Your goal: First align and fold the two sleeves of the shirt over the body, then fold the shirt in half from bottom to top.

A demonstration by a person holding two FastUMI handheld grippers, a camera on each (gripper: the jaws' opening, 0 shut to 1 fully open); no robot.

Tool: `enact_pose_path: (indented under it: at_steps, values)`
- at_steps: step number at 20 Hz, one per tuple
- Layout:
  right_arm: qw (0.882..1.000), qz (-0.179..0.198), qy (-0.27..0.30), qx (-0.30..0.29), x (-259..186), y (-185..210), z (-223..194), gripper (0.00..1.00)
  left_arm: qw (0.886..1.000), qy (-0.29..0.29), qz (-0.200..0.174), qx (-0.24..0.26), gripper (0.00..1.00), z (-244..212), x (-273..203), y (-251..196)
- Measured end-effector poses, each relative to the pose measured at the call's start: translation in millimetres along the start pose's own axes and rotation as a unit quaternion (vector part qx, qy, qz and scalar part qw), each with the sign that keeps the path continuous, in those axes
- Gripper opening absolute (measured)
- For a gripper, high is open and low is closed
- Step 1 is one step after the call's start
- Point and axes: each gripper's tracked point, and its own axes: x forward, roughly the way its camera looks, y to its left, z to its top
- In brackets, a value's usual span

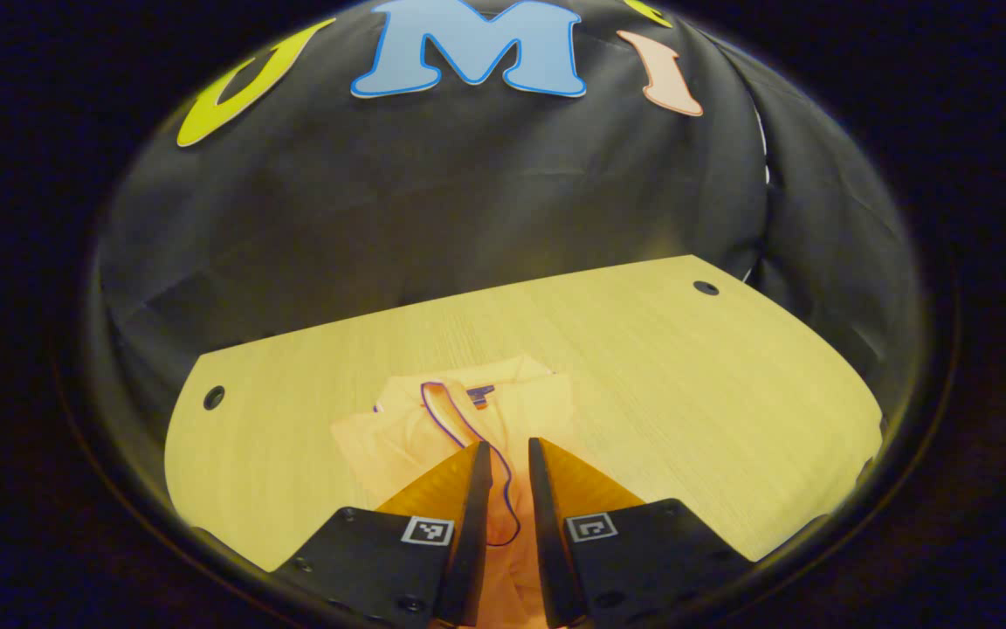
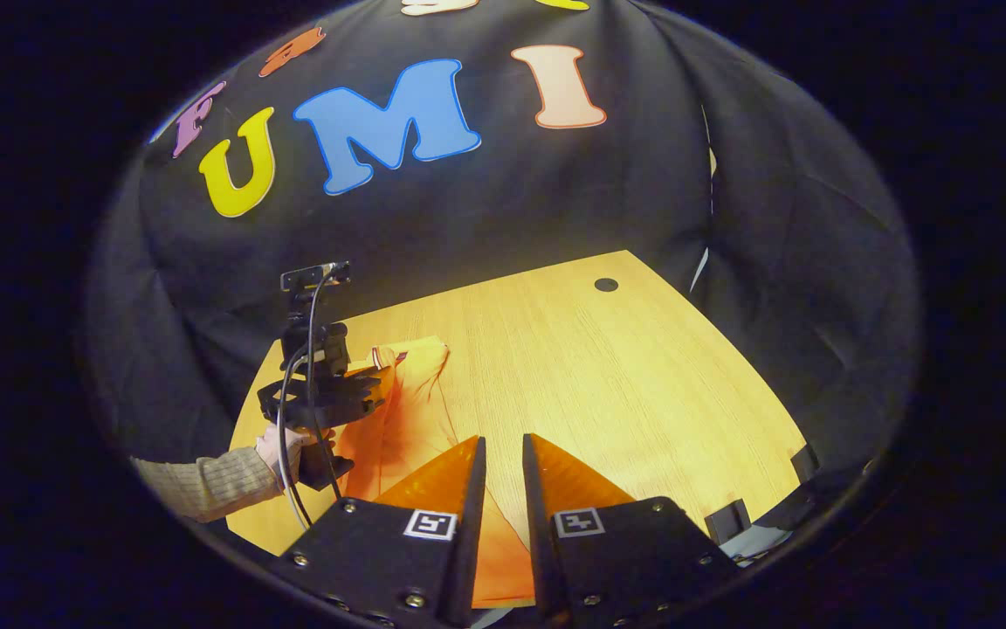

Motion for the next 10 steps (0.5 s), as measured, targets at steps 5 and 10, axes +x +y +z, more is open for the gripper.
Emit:
enact_pose_path:
  at_steps: [5,10]
  values:
    - [1.0,0.004,0.016,-0.005,13.4,-8.3,-11.3,0.27,1.0,0.004,0.0,-0.015,0.46,-4.6,-17.9,4.6]
    - [0.997,0.022,0.064,-0.025,38.2,-9.2,-34.9,0.25,1.0,0.008,-0.005,-0.022,0.67,-29.8,-62.5,22.1]
